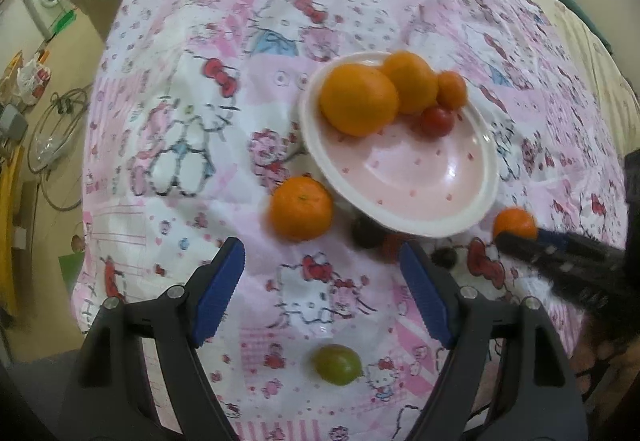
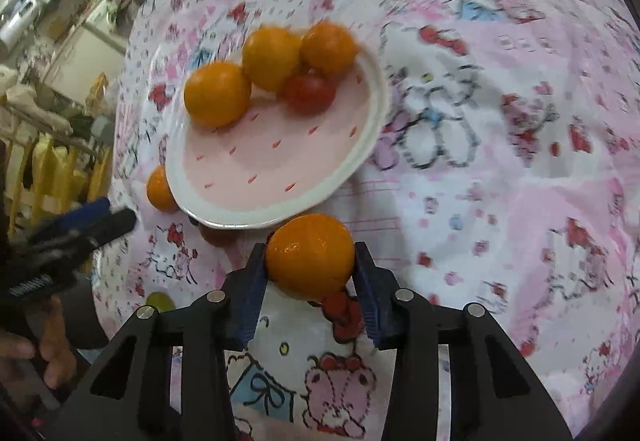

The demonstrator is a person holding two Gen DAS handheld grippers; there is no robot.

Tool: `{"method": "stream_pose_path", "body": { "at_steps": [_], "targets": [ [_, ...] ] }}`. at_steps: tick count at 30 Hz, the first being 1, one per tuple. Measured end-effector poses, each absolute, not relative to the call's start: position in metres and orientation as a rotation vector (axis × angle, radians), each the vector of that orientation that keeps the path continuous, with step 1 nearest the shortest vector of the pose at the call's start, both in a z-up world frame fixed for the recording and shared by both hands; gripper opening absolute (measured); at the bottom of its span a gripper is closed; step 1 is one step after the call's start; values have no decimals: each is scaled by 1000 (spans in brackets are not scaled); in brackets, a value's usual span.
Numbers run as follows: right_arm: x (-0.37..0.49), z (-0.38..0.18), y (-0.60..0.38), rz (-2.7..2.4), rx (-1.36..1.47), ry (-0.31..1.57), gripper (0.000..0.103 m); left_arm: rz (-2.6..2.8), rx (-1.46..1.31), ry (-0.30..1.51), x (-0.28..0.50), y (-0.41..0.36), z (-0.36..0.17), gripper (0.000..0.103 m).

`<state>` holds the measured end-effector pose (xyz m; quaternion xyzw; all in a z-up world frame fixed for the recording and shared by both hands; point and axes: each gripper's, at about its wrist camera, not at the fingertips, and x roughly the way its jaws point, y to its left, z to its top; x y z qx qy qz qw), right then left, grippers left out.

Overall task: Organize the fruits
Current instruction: 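Grasp another tangerine beside the plate rim with the right tool, then grasp the dark grape with the left tool while the right tool holds the tangerine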

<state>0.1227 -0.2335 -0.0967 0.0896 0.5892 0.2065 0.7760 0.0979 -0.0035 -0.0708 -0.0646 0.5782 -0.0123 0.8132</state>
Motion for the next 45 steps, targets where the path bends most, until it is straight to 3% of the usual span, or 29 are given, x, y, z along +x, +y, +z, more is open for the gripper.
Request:
{"method": "stream_pose_path", "body": {
  "at_steps": [3,5,12,19,22,24,33,45],
  "targets": [
    [121,-83,-257,412,252,1232,43,-63,-118,1242,93,-24,-76,75],
    [121,-76,-275,381,296,1208,44,-91,-104,1266,89,-41,-83,62],
    [119,-63,-305,341,368,1162,44,-134,-161,1295,88,-90,-105,50],
    [121,-59,-311,358,402,1159,43,-87,-192,1307,99,-110,-127,30],
    [122,-54,-311,363,406,1143,44,-51,-198,1299,103,-110,-130,29],
    [123,-53,-311,369,410,1140,43,-29,-167,1294,105,-110,-131,19],
    [124,-50,-310,373,417,1137,43,-90,-167,1290,97,-107,-124,19],
    [126,-49,-298,391,400,1136,44,-131,-140,1198,90,-67,-61,19]
  ]
}}
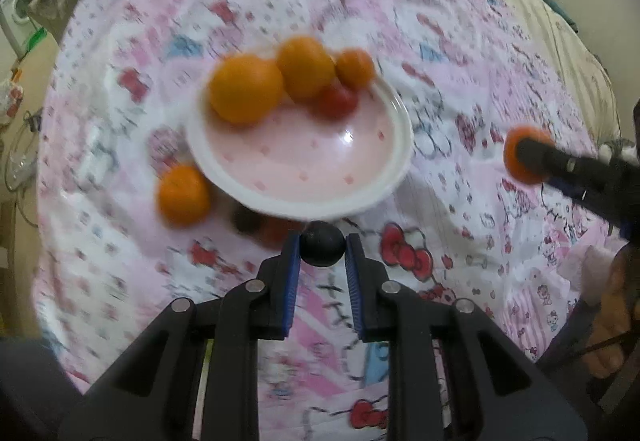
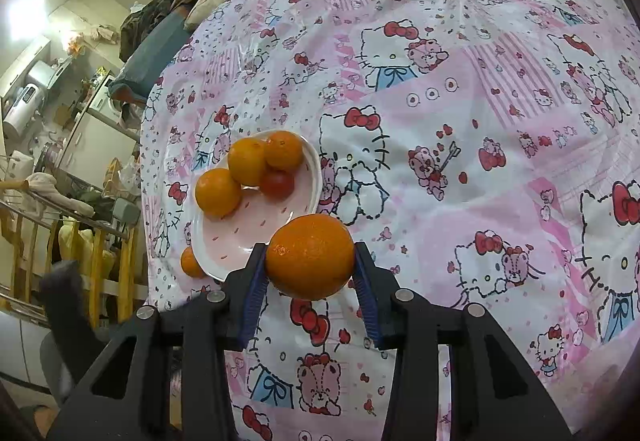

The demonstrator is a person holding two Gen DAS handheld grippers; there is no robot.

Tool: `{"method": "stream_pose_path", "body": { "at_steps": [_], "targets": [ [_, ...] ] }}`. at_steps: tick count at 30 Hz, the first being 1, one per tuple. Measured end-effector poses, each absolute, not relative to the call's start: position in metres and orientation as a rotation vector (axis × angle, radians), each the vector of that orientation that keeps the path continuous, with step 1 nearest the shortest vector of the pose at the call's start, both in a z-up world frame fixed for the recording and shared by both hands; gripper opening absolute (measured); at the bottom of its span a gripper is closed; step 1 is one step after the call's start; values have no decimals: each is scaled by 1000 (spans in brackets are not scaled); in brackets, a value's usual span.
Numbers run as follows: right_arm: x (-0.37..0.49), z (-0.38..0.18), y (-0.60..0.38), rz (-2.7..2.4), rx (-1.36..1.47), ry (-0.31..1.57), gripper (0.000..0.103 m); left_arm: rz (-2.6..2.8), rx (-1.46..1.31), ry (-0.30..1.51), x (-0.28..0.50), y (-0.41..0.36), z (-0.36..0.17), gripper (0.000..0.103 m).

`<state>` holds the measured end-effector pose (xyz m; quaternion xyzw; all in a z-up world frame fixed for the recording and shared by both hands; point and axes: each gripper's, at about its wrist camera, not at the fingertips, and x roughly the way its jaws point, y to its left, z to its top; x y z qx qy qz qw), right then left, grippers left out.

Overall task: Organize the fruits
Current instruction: 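Grasp the dark grape with the left tool while the right tool holds the tangerine, then lower the tangerine and dark grape onto the plate and open both tools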

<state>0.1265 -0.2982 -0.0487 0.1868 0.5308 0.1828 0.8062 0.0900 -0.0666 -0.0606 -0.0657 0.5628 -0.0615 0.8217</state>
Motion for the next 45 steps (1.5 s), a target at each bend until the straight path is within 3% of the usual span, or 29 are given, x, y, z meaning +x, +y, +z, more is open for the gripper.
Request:
{"method": "stream_pose_path", "body": {
  "at_steps": [11,31,45],
  "targets": [
    [141,-40,-276,483,369,1090,44,-81,-80,1153,129,-13,-33,19],
    [187,-84,-232,524,301,1180,44,-153,-53,1240,165,-29,-80,19],
    [187,-100,-219,517,278,1238,45,-157,-47,1230,168,-33,-82,19]
  ]
}}
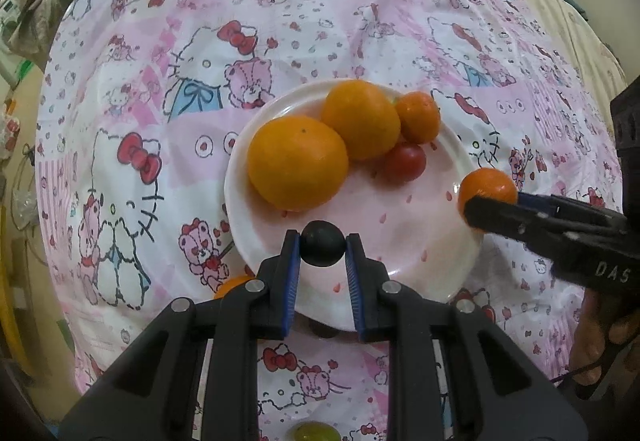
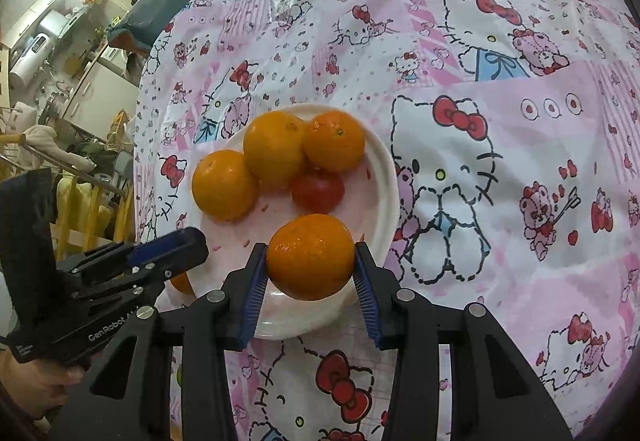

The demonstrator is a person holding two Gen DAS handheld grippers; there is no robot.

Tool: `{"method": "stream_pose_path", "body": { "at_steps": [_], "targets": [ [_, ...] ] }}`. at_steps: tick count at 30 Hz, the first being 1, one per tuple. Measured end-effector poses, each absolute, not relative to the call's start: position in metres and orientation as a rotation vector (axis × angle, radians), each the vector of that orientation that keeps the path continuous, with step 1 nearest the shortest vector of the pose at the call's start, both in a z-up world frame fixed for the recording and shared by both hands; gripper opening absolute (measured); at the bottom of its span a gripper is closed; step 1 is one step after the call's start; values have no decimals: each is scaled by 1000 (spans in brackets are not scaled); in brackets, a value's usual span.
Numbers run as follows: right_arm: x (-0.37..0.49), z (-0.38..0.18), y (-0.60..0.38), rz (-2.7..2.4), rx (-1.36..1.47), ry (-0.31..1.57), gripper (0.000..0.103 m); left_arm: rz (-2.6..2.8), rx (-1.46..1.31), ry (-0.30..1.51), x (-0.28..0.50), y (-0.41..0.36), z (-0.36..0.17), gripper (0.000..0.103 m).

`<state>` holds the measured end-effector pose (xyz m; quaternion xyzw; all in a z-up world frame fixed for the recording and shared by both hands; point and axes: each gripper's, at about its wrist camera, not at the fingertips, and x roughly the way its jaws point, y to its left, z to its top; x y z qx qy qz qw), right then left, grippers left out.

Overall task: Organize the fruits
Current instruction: 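Lower the tangerine and dark grape onto the plate and open both tools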

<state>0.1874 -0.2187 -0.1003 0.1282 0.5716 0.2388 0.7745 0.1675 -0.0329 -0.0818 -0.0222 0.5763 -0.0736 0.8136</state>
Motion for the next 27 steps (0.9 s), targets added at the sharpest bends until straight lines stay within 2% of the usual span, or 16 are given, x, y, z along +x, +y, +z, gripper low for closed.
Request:
{"method": "stream_pose_path", "body": {
  "at_steps": [27],
  "targets": [
    [187,-105,-218,513,303,1260,46,-139,-107,1238,176,-29,-80,20]
  ]
}}
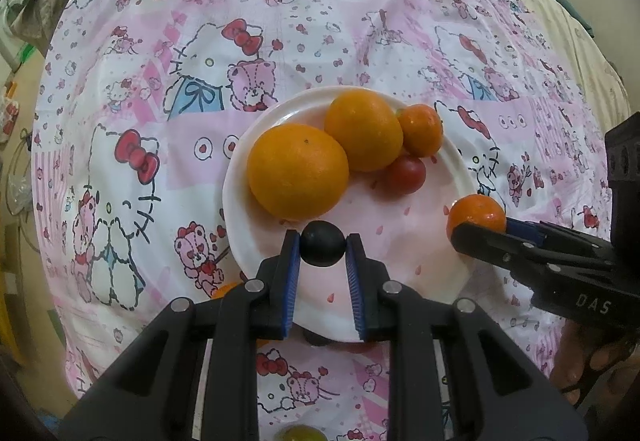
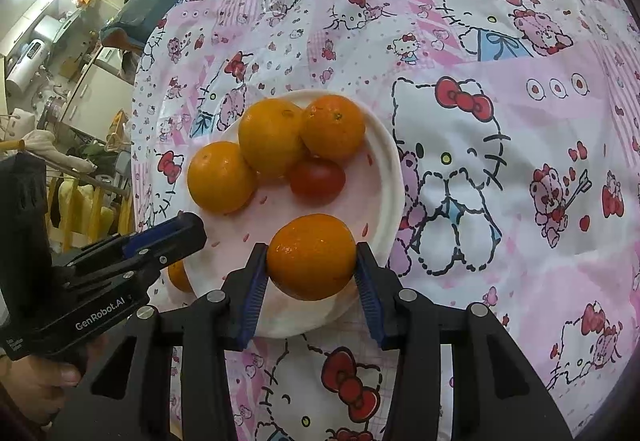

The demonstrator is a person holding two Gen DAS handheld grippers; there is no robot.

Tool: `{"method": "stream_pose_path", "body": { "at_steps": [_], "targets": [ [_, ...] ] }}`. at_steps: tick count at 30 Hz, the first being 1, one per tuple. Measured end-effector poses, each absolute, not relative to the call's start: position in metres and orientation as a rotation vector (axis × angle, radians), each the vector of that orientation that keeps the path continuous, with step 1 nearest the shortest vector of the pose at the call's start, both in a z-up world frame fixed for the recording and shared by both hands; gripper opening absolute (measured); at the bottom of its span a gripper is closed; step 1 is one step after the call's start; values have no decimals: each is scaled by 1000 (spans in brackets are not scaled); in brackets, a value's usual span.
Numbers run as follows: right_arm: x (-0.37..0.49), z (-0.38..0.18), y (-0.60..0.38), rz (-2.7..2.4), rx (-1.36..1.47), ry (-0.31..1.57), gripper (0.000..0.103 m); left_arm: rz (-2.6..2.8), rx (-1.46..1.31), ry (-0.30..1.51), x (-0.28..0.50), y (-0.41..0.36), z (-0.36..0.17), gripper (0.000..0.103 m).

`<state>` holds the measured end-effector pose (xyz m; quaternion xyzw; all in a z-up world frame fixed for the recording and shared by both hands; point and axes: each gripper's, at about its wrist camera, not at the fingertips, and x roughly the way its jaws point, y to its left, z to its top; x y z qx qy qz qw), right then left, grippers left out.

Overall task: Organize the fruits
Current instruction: 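Lower the tangerine and dark grape onto the plate and open both tools, then lift both open tools away from the plate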

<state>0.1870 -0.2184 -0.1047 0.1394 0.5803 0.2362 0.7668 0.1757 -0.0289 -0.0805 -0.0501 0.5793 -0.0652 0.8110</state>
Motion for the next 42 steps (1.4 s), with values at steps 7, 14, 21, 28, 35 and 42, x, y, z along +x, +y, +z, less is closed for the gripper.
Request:
{"method": "stream_pose_path", "body": {
  "at_steps": [7,14,21,28,35,42],
  "targets": [
    [189,-103,-224,496,322,1254,55,-121,-95,1228,176,-27,-79,34],
    [191,-89,-232,499,359,1194,69,-117,-91,1208,176,-26,-74,70],
    [194,-80,-231,504,370,1167,70,-120,-135,1164,172,-19,-64,85],
    [189,-72,-230,501,353,1146,70,-92,-122,1113,167,-14,-54,85],
    [179,-61,-236,491,372,1114,70,-51,-107,1056,158,-7,-41,85],
    [162,-50,-236,495,387,1094,70,-4,-105,1032,149,5,-32,85]
  ]
}}
